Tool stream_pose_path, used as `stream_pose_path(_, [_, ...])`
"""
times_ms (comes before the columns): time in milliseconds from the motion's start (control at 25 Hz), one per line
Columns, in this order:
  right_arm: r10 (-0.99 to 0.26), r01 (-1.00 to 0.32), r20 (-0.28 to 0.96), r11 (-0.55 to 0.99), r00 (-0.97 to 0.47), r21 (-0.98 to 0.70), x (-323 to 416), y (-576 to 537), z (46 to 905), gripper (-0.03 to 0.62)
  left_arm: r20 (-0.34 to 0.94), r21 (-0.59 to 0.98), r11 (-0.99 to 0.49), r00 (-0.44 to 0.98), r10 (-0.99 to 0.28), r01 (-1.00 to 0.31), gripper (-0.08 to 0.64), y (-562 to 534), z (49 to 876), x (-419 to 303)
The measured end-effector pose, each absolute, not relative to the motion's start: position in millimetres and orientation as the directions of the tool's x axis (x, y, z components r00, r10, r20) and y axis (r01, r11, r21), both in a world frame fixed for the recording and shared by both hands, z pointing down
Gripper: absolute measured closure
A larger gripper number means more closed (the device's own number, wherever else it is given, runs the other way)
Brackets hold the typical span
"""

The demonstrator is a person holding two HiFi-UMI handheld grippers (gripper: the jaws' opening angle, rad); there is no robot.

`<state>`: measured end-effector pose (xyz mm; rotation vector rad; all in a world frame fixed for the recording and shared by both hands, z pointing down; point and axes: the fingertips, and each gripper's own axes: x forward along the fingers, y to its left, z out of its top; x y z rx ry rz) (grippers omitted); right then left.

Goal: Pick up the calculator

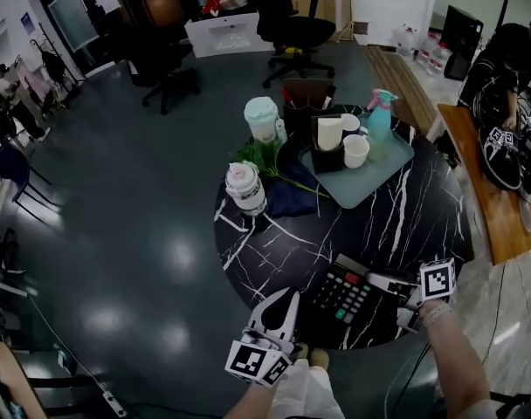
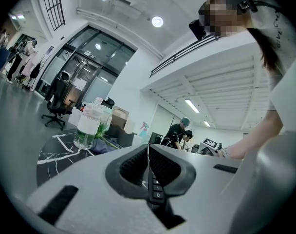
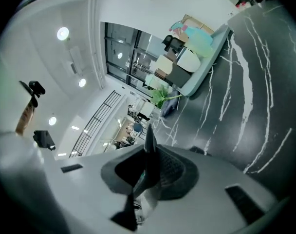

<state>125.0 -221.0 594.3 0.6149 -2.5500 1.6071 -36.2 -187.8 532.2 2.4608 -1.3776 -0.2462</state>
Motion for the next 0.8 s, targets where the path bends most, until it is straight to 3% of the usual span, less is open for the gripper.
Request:
stream_pose_path(440, [-0.385, -0.282, 0.107, 0.434, -0.917, -0.856, 123.2, -225.1, 490.4, 0.534, -0.077, 0.312, -0.562, 0.569, -0.819, -0.766, 0.552, -182.8, 457.2, -17.8])
stream_pose_path(800, [-0.430, -0.289, 0.066, 0.479, -0.901, -0.829, 129.2, -214.9, 441.9, 0.534, -0.123, 0.307, -0.552, 0.543, -0.831, -0.775, 0.552, -182.2, 424.4, -32.3])
